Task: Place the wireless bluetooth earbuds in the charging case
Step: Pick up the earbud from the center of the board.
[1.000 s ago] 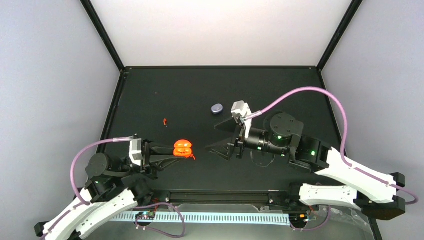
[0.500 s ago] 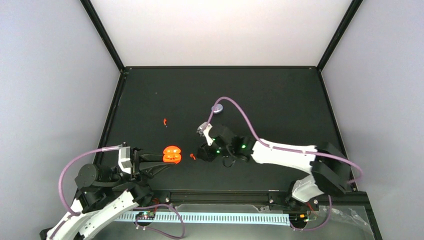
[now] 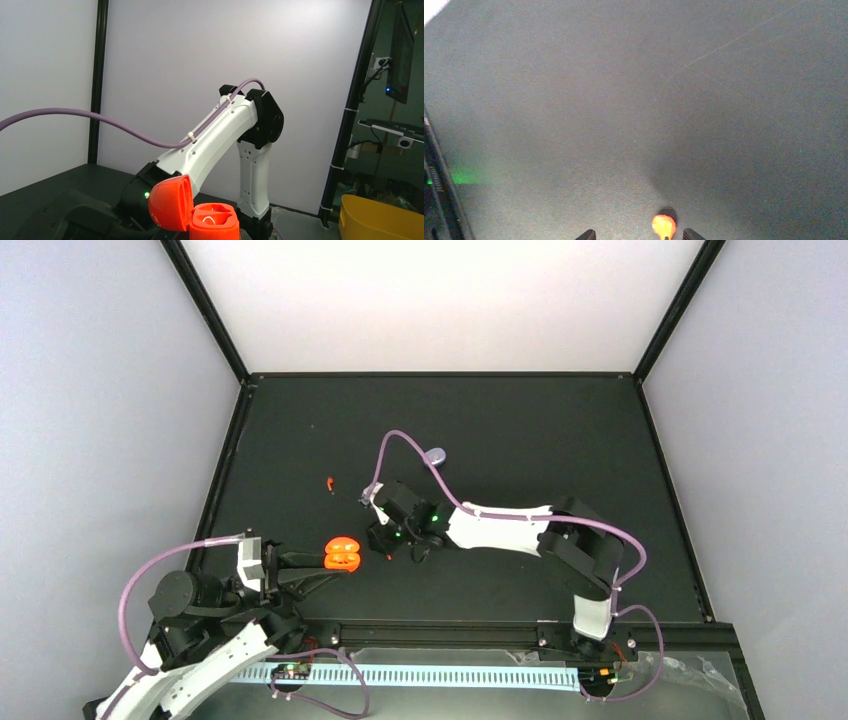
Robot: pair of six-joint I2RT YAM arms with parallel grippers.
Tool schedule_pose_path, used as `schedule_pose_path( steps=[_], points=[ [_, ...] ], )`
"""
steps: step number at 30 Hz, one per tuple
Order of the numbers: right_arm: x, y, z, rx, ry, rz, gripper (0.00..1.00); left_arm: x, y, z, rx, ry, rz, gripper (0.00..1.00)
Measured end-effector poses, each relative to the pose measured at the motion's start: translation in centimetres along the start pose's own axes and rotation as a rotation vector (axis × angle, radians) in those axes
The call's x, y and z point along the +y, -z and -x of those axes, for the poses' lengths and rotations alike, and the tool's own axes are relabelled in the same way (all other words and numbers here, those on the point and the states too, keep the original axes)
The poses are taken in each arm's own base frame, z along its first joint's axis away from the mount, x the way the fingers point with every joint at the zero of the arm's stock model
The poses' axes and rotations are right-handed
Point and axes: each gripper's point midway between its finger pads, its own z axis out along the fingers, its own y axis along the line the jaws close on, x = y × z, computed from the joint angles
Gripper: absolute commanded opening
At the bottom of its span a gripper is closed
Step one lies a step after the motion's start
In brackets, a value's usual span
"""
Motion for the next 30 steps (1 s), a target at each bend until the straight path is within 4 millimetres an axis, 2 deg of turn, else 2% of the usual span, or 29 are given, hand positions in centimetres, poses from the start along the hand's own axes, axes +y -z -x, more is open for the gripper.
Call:
schedule_pose_path(
  steps=[7,13,30],
  points=[
    [-1.4,-2.2,-1.9,0.09,0.006,-0.062,0.44,0.0,0.1,-0.1,0.0,-0.001,0.003,0.02],
    [-2.1,-3.1,-3.3,0.146,0.004,-0.089,0.41,0.3,0.0,-0.5,0.01,-0.005,0.012,0.01],
    [-2.4,-4.0,-3.2,0.178,0.004,-0.124,0.39,0.6,0.0,-0.8,0.021,-0.004,0.026,0.02]
  ],
)
